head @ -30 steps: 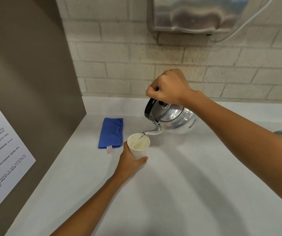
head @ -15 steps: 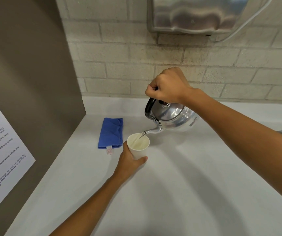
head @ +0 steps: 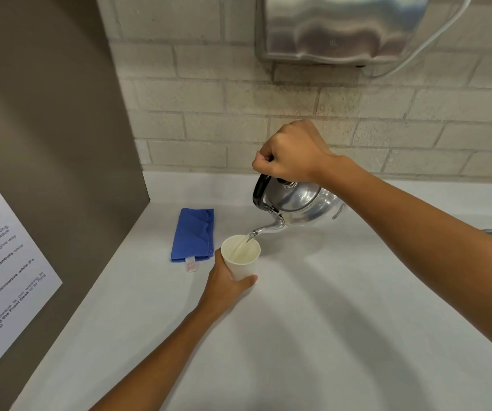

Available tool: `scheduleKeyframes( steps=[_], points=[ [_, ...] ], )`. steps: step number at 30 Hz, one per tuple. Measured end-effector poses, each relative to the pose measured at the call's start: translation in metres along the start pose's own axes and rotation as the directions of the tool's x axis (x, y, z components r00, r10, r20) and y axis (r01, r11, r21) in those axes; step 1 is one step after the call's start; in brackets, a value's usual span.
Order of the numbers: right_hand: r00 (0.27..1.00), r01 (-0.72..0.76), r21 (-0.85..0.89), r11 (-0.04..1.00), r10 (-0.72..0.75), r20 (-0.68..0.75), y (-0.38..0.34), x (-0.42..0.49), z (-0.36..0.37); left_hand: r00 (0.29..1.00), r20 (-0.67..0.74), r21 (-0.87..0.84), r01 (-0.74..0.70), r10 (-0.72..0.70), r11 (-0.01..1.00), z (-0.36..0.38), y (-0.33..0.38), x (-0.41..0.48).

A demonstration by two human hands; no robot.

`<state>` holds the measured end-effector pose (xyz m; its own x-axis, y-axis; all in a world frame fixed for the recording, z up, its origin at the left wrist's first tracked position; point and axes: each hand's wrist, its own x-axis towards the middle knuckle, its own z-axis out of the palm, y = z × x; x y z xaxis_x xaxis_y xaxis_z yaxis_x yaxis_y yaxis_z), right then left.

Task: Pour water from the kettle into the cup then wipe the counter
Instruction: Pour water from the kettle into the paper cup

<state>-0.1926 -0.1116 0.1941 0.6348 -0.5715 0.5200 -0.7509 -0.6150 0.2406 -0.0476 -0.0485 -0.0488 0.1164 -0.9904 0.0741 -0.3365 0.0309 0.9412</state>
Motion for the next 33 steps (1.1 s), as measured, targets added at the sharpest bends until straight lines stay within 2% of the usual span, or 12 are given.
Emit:
scheduleKeyframes(
  steps=[22,33],
  points=[
    [1.0,0.003,-0.022,1.0,-0.003,-0.001,0.0,0.001,0.001,1.0,-0.018,0.029,-0.01,0.011,1.0,-0.001,0.001,0.0],
    [0.998,-0.051,0.063,0.997,0.053,-0.026,0.009,-0.005,0.01,0.998,-0.051,0.028,-0.019,0.021,0.999,-0.003,0.002,0.002]
  ],
)
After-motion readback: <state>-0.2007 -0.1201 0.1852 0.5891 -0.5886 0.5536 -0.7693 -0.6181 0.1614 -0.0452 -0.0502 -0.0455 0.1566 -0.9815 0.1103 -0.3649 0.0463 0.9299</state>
